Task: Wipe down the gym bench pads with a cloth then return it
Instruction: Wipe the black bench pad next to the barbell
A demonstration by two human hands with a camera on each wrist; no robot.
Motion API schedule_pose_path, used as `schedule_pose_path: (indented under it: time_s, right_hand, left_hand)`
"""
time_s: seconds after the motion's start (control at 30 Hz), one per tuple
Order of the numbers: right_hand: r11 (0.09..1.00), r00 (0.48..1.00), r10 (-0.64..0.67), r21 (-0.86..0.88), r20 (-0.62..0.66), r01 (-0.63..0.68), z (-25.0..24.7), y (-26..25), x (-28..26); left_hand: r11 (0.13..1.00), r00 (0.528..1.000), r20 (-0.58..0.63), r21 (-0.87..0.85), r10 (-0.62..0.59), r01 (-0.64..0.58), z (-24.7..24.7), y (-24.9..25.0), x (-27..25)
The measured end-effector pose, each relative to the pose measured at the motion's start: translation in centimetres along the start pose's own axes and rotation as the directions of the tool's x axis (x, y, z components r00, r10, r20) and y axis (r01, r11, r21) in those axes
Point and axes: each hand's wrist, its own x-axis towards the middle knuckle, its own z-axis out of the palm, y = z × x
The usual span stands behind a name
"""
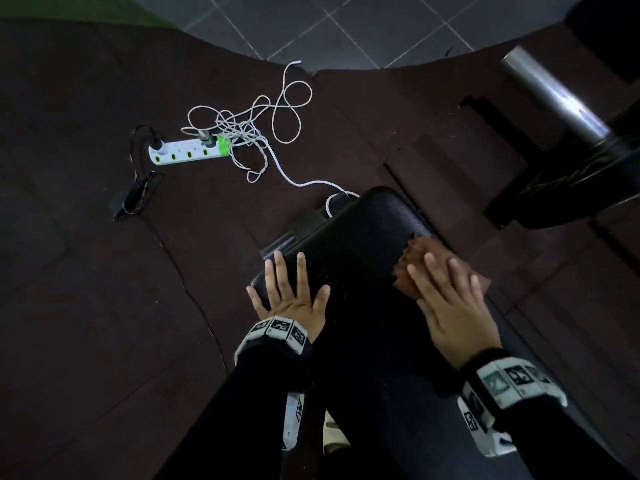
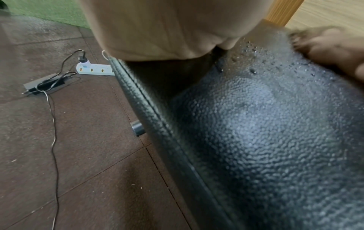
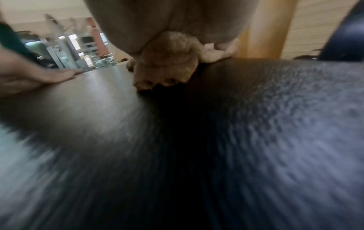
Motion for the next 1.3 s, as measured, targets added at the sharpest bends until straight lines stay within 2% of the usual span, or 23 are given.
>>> schedule_pose_path:
  time_s: [0.07, 0.17, 0.23, 0.37, 0.5, 0.6, 0.73, 0.8, 0.87, 0.93, 0.97, 1.07, 1.13, 1.3]
  right_hand:
    - [0.994, 0.995, 0.1, 0.054, -0.026, -0.099, -0.5, -0.1, 1.7]
    - [0.985, 0.986, 0.152, 0.093, -0.071, -0.145, -0.9, -1.4, 5.7]
    - [0.986, 0.987, 0.141, 0.099, -0.08, -0.133, -1.4, -2.8, 8.1]
    - [0.998, 0.997, 0.036, 0.057, -0.065, -0.032, -1.5, -4.9, 10.5]
    - [0.998, 0.995, -0.065, 0.023, -0.075, 0.067, -0.3, -5.7, 8.4]
    - [0.996, 0.994, -0.08, 0.035, -0.069, 0.083, 0.8, -6.6, 5.1]
    - [0.991, 0.992, -0.127, 0.048, 0.022, 0.126, 2.0, -7.9, 0.3]
    - [0.986, 0.989, -0.127, 0.116, 0.078, 0.118, 2.5, -7.7, -1.4]
    - [0.984, 0.993, -0.048, 0.177, 0.106, 0.029, 2.7, -6.5, -2.4]
    - [0.975, 0.99, 0.122, 0.177, 0.075, -0.133, 3.0, -4.3, -3.1]
    - [0.954, 0.97, 0.236, 0.173, 0.06, -0.243, 3.1, -3.2, -3.3]
    - [0.831, 0.853, 0.521, 0.208, 0.034, -0.516, 2.9, -0.7, -3.6]
    - [0.784, 0.813, 0.58, 0.241, 0.04, -0.572, 3.1, -0.4, -3.5]
    - [0.756, 0.796, 0.596, 0.26, 0.108, -0.601, 3.4, -0.1, -2.9]
  left_hand:
    - [1.0, 1.0, -0.017, -0.004, 0.006, -0.006, 0.2, 0.0, 0.0]
    - [1.0, 0.999, -0.031, 0.002, 0.004, -0.004, 0.4, -0.2, 0.1]
    - [1.0, 1.0, -0.024, 0.004, -0.001, 0.001, 0.4, -0.2, 0.2]
    - [1.0, 1.0, -0.02, 0.007, -0.007, 0.007, 0.4, -0.2, 0.4]
    - [1.0, 0.999, -0.039, 0.013, -0.012, 0.012, 0.6, -0.2, 0.4]
    - [1.0, 0.998, -0.058, 0.009, -0.01, 0.01, 0.6, -0.2, 0.3]
    - [1.0, 0.998, -0.062, 0.005, -0.004, 0.004, 0.7, -0.3, 0.4]
    - [1.0, 0.998, -0.057, 0.012, -0.001, 0.001, 0.7, -0.3, 0.5]
    - [1.0, 0.998, -0.058, 0.017, -0.003, 0.004, 0.7, -0.3, 0.5]
    - [1.0, 0.998, -0.06, 0.019, -0.003, 0.004, 0.6, -0.3, 0.5]
    - [1.0, 0.998, -0.06, 0.019, -0.005, 0.006, 0.6, -0.2, 0.4]
    - [1.0, 0.995, -0.094, 0.018, -0.02, 0.022, 0.5, 0.0, 0.2]
    - [0.999, 0.991, -0.135, 0.022, -0.025, 0.029, 0.7, 0.1, 0.2]
    - [1.0, 0.973, -0.23, 0.027, 0.005, 0.001, 1.5, -0.4, 0.4]
